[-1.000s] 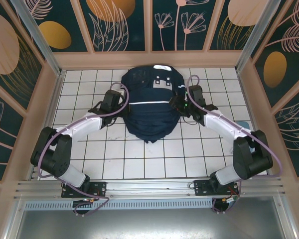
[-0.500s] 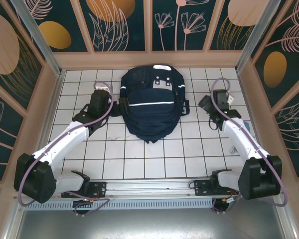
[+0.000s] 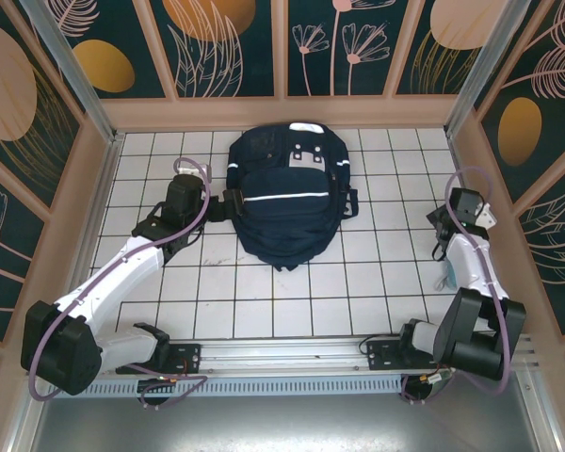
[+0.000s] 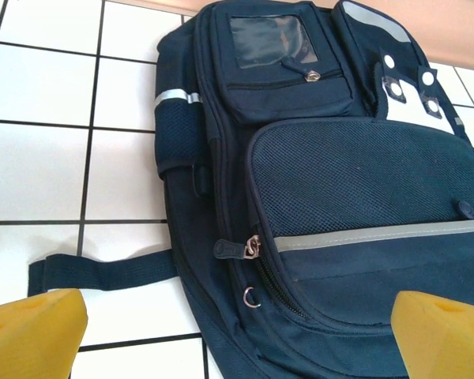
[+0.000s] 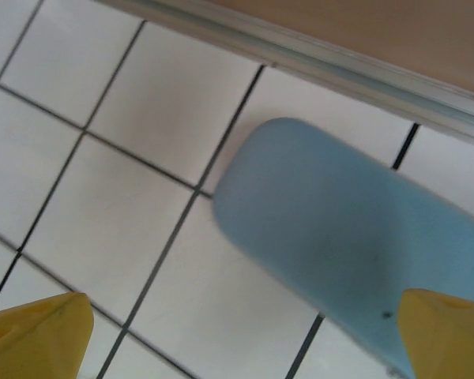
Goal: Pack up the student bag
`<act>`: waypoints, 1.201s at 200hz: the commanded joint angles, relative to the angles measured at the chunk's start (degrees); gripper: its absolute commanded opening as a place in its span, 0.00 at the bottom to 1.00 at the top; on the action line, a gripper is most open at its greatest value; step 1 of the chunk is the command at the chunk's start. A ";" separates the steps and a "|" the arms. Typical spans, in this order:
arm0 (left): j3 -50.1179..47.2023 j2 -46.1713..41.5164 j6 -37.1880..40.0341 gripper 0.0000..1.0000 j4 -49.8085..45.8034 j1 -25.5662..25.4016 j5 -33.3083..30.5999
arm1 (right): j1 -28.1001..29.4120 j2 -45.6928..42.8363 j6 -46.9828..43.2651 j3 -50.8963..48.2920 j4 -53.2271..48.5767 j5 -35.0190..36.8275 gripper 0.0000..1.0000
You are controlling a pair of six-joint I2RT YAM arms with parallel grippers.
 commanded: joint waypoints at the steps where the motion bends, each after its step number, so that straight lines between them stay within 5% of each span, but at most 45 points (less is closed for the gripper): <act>1: -1.02 -0.11 -1.13 0.98 0.58 0.03 1.94 | -3.51 2.71 -1.73 0.01 0.97 -2.37 0.99; 69: -1.16 0.25 -0.81 0.99 0.32 0.03 2.86 | -4.98 7.81 -3.59 -3.28 5.88 -12.02 0.99; 114: -0.87 1.08 -0.98 0.98 0.71 0.03 3.71 | 2.39 6.48 0.66 -7.01 9.35 -19.47 0.99; 184: -0.17 1.69 -1.29 0.99 0.17 0.03 4.90 | 24.08 6.14 13.64 -4.46 10.54 -18.95 0.97; 240: -1.02 0.80 -1.25 0.98 -0.28 0.03 6.21 | 25.76 5.45 -3.16 3.94 1.68 -10.02 0.99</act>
